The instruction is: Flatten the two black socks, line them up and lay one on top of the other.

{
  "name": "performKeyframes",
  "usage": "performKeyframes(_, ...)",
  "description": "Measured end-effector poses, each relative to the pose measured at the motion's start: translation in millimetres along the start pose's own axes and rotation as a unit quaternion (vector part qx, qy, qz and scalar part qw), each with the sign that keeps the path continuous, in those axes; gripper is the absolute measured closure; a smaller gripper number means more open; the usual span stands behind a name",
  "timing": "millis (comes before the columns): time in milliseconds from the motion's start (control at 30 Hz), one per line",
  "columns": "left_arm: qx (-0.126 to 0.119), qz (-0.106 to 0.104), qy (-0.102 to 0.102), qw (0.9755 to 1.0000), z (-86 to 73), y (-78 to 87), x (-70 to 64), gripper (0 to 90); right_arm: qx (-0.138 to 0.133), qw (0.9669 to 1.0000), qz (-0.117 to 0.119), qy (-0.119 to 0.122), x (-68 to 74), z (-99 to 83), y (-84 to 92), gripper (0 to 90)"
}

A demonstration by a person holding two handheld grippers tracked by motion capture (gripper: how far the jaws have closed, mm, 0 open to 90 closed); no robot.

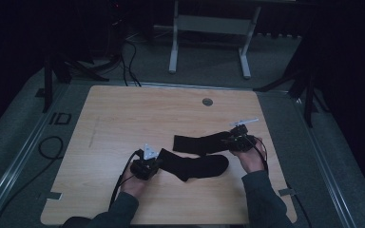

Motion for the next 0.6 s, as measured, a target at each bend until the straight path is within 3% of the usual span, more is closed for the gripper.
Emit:
performKeyframes(100, 0.0, 0.0, 0.0, 1.0, 0.0, 0.0, -0.1, 89.1, -0.004, 0.9999, 0.006, 0.009, 1.7, 3.6, 0.6, 63.4)
performKeyframes(200, 0.0, -0.001, -0.001, 1.0, 0.0, 0.0, 0.0, 89.1, -0.005, 0.9988, 0.018, 0.045, 10.0, 11.1, -4.7, 61.1)
performKeyframes(233, 0.0, -0.001, -0.001, 1.0, 0.0, 0.0, 0.0, 89.1, -0.005, 0.9988, 0.018, 0.045, 10.0, 11.1, -4.7, 61.1)
performKeyframes(267, 0.0, -0.001, -0.001, 1.0, 0.0, -0.1, 0.0, 89.1, 0.005, 0.9977, 0.019, 0.064, 15.1, 13.7, -11.2, 60.6)
performKeyframes(300, 0.0, -0.001, -0.001, 1.0, 0.0, -0.1, 0.0, 89.1, 0.005, 0.9977, 0.019, 0.064, 15.1, 13.7, -11.2, 60.6)
performKeyframes(400, 0.0, -0.001, 0.0, 1.0, 0.0, -0.1, 0.0, 89.1, 0.016, 0.9952, 0.022, 0.094, 25.8, 18.5, -23.6, 60.1)
performKeyframes(600, 0.001, -0.002, -0.001, 1.0, 0.1, -0.1, -0.2, 89.0, 0.019, 0.9912, 0.038, 0.125, 42.9, 26.7, -39.0, 58.9)
Point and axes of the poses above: each handheld gripper's, and its own axes: y roughly backward along the jaws, z roughly out of its top, x roughly to its left, the point moved 2 cm from there along -y, roughly forward along the jaws, and after that the axes turned 1 degree about -z, right-handed, at the moved point
